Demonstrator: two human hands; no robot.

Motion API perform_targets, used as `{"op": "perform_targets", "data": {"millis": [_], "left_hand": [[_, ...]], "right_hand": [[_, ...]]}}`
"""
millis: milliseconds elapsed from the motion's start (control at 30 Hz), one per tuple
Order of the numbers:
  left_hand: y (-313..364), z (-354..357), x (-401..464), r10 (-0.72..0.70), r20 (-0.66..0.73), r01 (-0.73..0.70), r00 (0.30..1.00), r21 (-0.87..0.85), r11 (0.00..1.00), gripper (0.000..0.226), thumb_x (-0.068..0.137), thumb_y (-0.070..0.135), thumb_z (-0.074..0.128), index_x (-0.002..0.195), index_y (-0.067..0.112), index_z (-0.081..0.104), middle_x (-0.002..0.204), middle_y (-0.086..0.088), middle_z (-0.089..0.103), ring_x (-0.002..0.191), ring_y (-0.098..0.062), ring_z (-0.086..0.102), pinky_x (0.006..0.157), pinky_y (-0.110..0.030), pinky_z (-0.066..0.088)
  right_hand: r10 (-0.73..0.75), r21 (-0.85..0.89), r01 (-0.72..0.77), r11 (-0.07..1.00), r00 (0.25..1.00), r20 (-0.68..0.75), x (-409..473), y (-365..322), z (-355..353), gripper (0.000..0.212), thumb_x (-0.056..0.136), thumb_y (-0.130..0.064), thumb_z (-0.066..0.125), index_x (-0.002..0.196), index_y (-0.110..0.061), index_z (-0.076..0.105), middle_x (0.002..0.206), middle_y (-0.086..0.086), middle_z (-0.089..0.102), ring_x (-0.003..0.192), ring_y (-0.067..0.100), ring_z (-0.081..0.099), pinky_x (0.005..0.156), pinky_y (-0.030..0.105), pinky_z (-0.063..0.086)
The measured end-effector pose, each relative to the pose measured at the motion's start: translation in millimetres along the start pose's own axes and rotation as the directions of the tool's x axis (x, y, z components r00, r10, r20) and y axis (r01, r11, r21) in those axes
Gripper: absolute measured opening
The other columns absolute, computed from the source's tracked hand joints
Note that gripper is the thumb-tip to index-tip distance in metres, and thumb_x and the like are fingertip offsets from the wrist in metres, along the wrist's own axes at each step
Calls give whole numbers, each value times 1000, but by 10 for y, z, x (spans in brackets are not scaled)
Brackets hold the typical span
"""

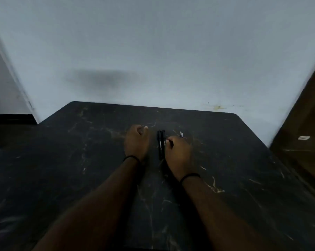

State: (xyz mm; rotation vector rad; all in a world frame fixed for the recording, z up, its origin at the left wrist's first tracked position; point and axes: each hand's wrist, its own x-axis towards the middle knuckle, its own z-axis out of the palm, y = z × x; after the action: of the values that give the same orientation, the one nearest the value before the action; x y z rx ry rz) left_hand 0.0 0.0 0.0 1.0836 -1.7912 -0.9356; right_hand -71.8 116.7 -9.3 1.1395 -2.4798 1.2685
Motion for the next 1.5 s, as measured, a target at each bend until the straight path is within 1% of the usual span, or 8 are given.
{"op": "perform_targets", "data": {"millis": [100, 233, 400, 767, 933, 1067, 1333, 1500], "left_hand": [[-63, 56, 142, -83, -1, 83, 997, -88, 993, 25, 95, 40, 55, 102, 18, 65, 92, -1, 69, 84, -23, 68, 81, -45, 57], [-154, 143, 201, -60, -13, 60, 998, 5, 998, 22, 95, 40, 54, 94, 21, 66, 81, 4, 67, 70, -11, 62, 56, -27, 42], [-162, 158, 200, -43, -15, 44, 999, 72, 996, 20, 96, 40, 54, 96, 24, 65, 75, 9, 62, 68, -8, 58, 55, -26, 38], [-136, 140, 167, -14, 0, 14, 1000, 67, 998, 23, 96, 39, 53, 89, 21, 66, 74, 4, 64, 67, -13, 59, 56, -27, 38], [-118, 149, 158, 21, -5, -21, 1000, 7, 1000, 26, 96, 36, 55, 81, 17, 64, 71, 3, 61, 66, -17, 59, 61, -30, 47], [-109, 159, 157, 45, -20, -44, 999, 39, 998, 25, 97, 33, 55, 75, 21, 60, 66, 8, 55, 60, -7, 49, 54, -25, 33], [-97, 169, 117, 71, 14, -72, 997, 148, 986, 19, 96, 37, 54, 86, 24, 64, 75, 9, 62, 69, -6, 57, 56, -24, 37], [-101, 161, 130, 75, 13, -76, 997, 149, 986, 20, 96, 35, 53, 85, 22, 65, 72, 9, 61, 66, -4, 55, 53, -22, 33]], "right_hand": [[103, -31, -102, 994, 994, 35, 120, 22, 97, 23, 99, -27, 54, 85, -12, 63, 88, 5, 64, 82, 21, 62, 72, 33, 50], [190, -81, -182, 980, 977, 100, 181, 19, 127, 21, 96, -34, 61, 90, -13, 64, 88, 4, 66, 84, 20, 65, 77, 36, 56], [174, -165, -155, 974, 979, 107, 180, -18, 100, 24, 96, -32, 59, 94, -9, 68, 94, 7, 68, 86, 22, 67, 75, 31, 55], [178, -160, -157, 975, 976, 129, 142, -51, 90, 24, 92, -36, 64, 95, -12, 66, 98, 6, 67, 88, 24, 67, 79, 37, 58], [256, -150, -233, 961, 953, 164, 182, -56, 99, 21, 91, -28, 60, 80, -9, 62, 81, 9, 67, 76, 25, 67, 66, 33, 57], [298, -155, -274, 949, 940, 167, 212, -25, 92, 24, 93, -23, 55, 71, -14, 51, 71, 3, 58, 62, 16, 55, 44, 21, 30], [206, -155, -181, 971, 965, 162, 162, -50, 90, 31, 97, -38, 56, 97, -8, 61, 93, 9, 67, 83, 25, 68, 70, 36, 58], [183, -196, -152, 969, 971, 151, 142, -74, 92, 38, 94, -45, 60, 93, -8, 64, 93, 10, 68, 82, 27, 69, 73, 42, 60]]}}
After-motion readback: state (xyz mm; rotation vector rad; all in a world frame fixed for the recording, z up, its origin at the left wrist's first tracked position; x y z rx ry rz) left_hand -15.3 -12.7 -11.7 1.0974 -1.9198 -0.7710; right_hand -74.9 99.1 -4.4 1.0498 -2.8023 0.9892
